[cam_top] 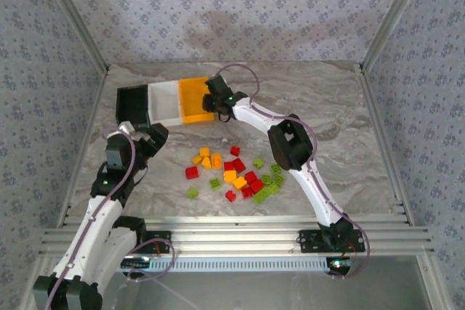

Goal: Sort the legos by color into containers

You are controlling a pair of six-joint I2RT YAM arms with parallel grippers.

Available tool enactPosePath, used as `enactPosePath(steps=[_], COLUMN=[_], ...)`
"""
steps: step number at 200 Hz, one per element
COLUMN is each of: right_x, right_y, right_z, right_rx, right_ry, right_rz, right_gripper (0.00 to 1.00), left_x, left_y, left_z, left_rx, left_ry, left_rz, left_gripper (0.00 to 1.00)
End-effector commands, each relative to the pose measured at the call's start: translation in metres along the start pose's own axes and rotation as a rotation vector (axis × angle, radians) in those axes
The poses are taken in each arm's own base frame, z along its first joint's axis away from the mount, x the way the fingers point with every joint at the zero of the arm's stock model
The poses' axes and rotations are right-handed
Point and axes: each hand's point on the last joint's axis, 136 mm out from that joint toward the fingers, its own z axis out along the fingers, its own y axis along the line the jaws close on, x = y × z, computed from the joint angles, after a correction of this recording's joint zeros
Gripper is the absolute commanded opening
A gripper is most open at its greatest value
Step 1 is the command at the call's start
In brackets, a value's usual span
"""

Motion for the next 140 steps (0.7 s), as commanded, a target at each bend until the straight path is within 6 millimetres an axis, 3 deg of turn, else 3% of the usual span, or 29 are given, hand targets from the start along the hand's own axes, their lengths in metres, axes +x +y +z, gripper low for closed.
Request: enactPosePath(steps=[1,29,53,92,140], right_x=[-0.003,-0.009,-0.008,0.009,0.030], right_y=[-0.020,-0.042,-0.062,-0.117,-0.174], right_z=[-0.025,-0.056,-0.086,-0.137,-0.158], right_rx=[0.075,0.129,0.161,0.286,0.303], right_ry=[0.008,-0.003,0.007,0.050,0.080], right_rz=[-0.010,-0.020,-0.059,-0.073,-0.008], right_gripper=[0.16,0.00,0.00,0.00,0.00], left_x=[-0.006,-0.006,0.000,0.012,0.028], left_y=[-0.011,-0.008,-0.010,-0.019,-0.023], left_z=[-0.004,-0.001,0.004,0.004,0.009], left_rx=[0.036,0.005,-0.009,-0.009,-0.007], left_ry=[-0.024,-0.015,0.015,0.034,0.079], left_rz=[0.007,0.003,0.027,0.090,0.122], left_gripper=[0.99,0.99,0.99,0.99,1.00])
